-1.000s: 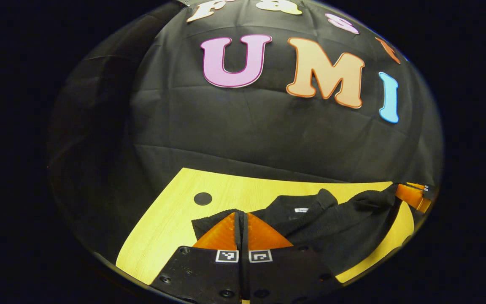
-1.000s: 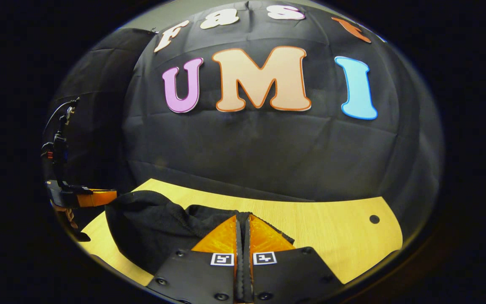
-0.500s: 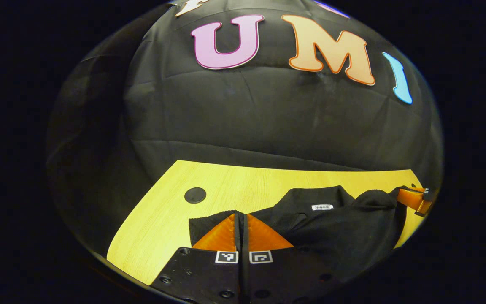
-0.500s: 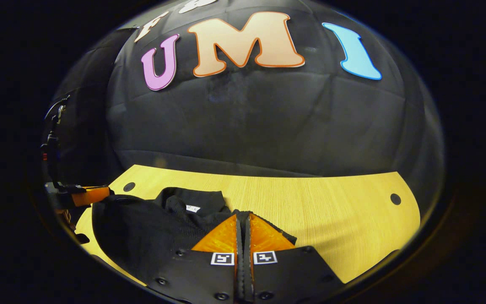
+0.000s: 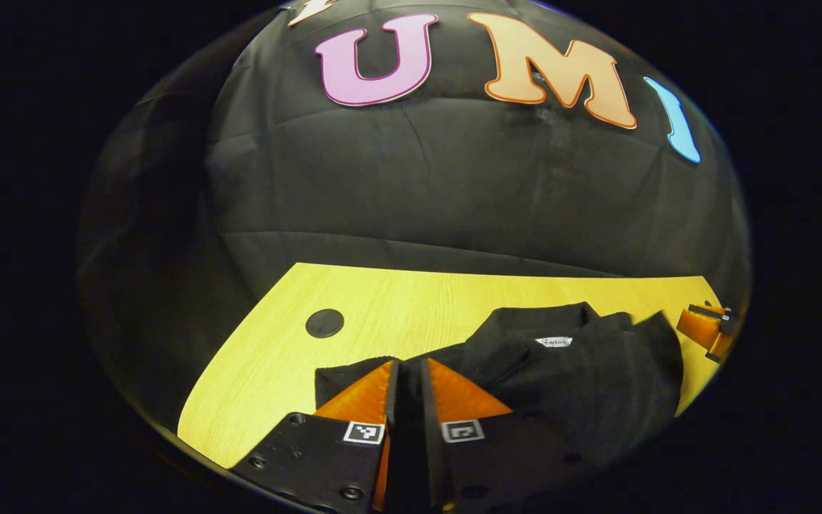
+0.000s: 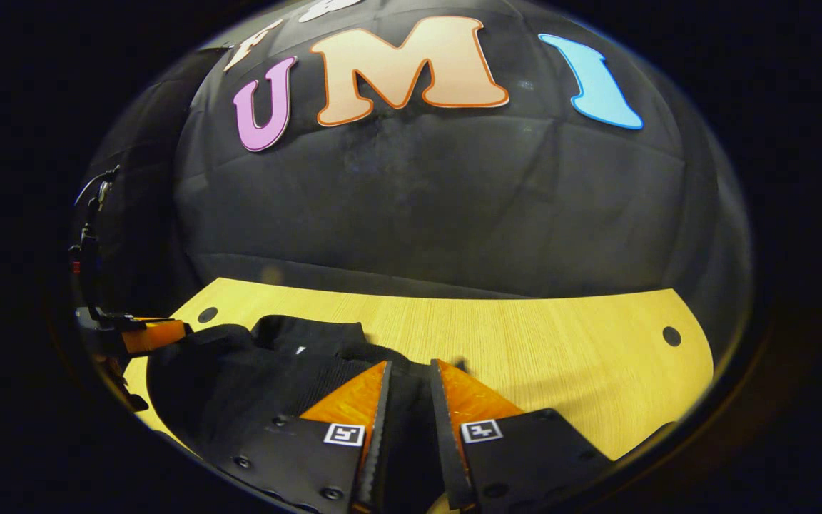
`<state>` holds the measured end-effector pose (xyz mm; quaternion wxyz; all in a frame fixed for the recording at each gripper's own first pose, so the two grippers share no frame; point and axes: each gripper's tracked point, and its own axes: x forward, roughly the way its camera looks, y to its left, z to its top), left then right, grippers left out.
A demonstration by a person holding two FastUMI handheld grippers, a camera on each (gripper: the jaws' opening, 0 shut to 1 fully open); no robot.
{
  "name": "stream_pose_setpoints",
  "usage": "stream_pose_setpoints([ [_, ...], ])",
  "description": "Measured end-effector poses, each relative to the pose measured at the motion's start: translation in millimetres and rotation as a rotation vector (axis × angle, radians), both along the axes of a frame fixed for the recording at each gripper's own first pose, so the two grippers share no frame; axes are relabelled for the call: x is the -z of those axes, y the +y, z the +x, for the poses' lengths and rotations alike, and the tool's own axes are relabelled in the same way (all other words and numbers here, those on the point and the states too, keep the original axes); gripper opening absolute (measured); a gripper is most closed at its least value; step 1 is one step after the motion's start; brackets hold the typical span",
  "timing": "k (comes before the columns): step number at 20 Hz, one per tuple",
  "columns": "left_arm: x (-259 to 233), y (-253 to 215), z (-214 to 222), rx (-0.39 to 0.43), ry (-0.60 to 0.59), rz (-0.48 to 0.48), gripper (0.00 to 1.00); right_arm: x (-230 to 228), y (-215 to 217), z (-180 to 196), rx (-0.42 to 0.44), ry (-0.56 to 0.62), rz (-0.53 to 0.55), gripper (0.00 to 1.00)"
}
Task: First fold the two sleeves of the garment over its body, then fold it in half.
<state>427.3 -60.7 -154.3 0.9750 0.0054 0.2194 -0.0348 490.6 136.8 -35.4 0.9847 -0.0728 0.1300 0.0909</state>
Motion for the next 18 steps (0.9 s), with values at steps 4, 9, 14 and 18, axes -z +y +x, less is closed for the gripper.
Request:
stream_pose_setpoints([
  [4,-5.0,3.9,-8.0,-0.014,0.009,0.012,0.92,-13.9,-1.2,-4.8,-0.022,-0.027,0.012,0.60],
  [9,-37.1,1.4,-16.2,-0.005,-0.067,-0.021,0.94,-48.8,2.0,-27.6,-0.040,-0.110,0.011,0.89],
  [14,-86.8,6.4,-38.1,0.016,-0.180,0.023,0.94,-91.4,10.0,-64.8,-0.057,-0.200,0.039,0.93],
  [18,-133.4,17.4,-67.5,-0.005,-0.288,0.007,0.96,-115.9,10.9,-104.5,-0.049,-0.279,0.035,0.94],
])
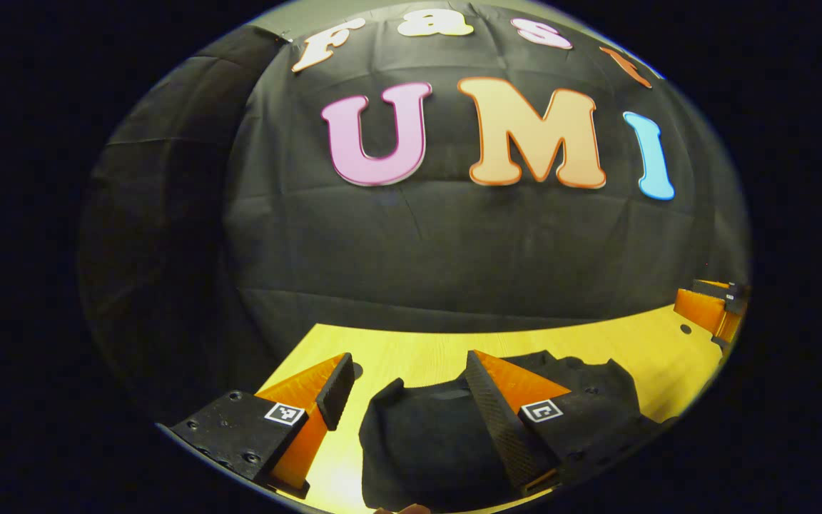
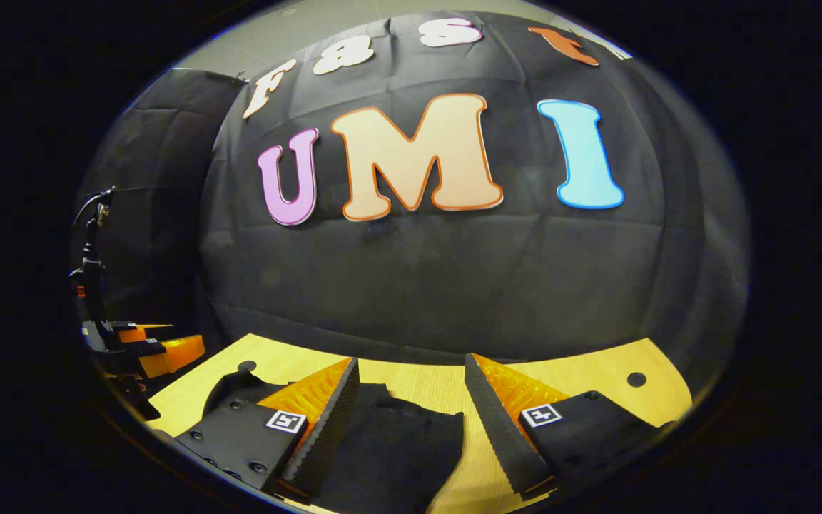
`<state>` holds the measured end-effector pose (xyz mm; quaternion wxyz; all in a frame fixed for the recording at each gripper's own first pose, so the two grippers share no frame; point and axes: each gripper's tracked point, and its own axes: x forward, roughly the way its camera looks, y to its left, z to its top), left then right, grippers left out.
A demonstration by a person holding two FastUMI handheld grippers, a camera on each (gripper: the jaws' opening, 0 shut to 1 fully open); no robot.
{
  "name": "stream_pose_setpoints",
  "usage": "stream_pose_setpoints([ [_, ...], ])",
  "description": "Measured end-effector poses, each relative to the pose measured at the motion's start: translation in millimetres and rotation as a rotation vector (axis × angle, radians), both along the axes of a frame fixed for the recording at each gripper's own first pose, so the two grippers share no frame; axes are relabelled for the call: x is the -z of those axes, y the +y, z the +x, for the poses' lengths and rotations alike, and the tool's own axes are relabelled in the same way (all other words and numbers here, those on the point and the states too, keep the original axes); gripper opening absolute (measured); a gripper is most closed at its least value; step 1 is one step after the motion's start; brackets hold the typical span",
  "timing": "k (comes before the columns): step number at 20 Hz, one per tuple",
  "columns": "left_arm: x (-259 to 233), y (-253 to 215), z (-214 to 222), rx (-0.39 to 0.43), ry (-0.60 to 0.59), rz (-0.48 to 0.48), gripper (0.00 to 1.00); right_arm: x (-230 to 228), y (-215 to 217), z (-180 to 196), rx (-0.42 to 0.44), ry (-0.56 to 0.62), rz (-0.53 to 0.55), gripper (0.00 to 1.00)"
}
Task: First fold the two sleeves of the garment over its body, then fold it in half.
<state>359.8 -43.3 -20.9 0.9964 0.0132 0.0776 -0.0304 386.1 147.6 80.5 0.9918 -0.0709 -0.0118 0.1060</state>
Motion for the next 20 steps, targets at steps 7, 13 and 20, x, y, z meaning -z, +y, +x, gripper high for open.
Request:
stream_pose_setpoints([
  [7,-65.2,18.7,-71.9,0.006,-0.169,-0.019,0.96,-36.8,0.2,-94.4,0.019,-0.146,0.002,0.93],
  [13,-85.2,31.4,-126.8,0.007,-0.250,-0.050,0.96,-38.6,5.3,-169.8,0.035,-0.233,-0.004,0.96],
  [20,-69.8,38.0,-170.7,0.051,-0.251,0.062,0.96,3.2,3.8,-208.7,0.070,-0.203,0.059,0.96],
])
